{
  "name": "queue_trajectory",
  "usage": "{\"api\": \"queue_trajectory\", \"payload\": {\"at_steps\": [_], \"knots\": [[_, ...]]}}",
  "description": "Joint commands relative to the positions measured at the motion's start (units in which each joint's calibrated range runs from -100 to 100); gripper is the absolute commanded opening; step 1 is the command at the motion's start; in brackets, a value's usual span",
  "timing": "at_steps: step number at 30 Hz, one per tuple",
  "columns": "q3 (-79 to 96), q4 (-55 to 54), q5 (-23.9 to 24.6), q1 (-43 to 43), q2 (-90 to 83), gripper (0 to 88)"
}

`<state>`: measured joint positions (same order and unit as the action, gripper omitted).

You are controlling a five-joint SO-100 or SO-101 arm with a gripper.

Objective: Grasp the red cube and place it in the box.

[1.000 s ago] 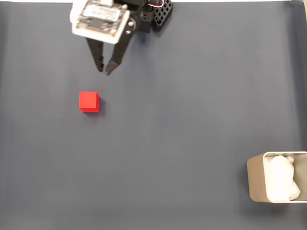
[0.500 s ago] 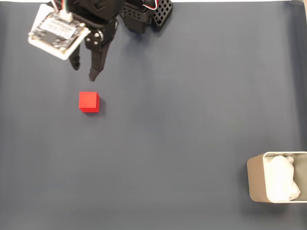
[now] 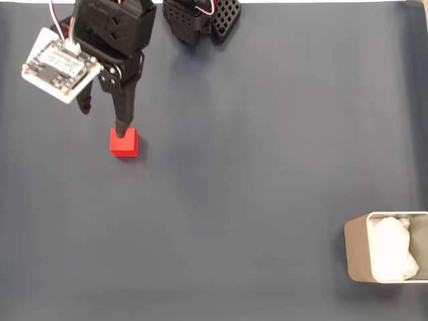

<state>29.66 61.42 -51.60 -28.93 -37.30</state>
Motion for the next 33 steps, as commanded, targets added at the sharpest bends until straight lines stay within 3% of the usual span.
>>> {"api": "queue_trajectory", "payload": {"at_steps": [1,15,33], "knots": [[2.6,-4.3,-0.5,-0.5,-0.9,22.1],[23.3,-19.1,-3.8,-1.4,-6.5,25.1],[35.2,-28.2,-5.6,-2.2,-6.0,28.8]]}}
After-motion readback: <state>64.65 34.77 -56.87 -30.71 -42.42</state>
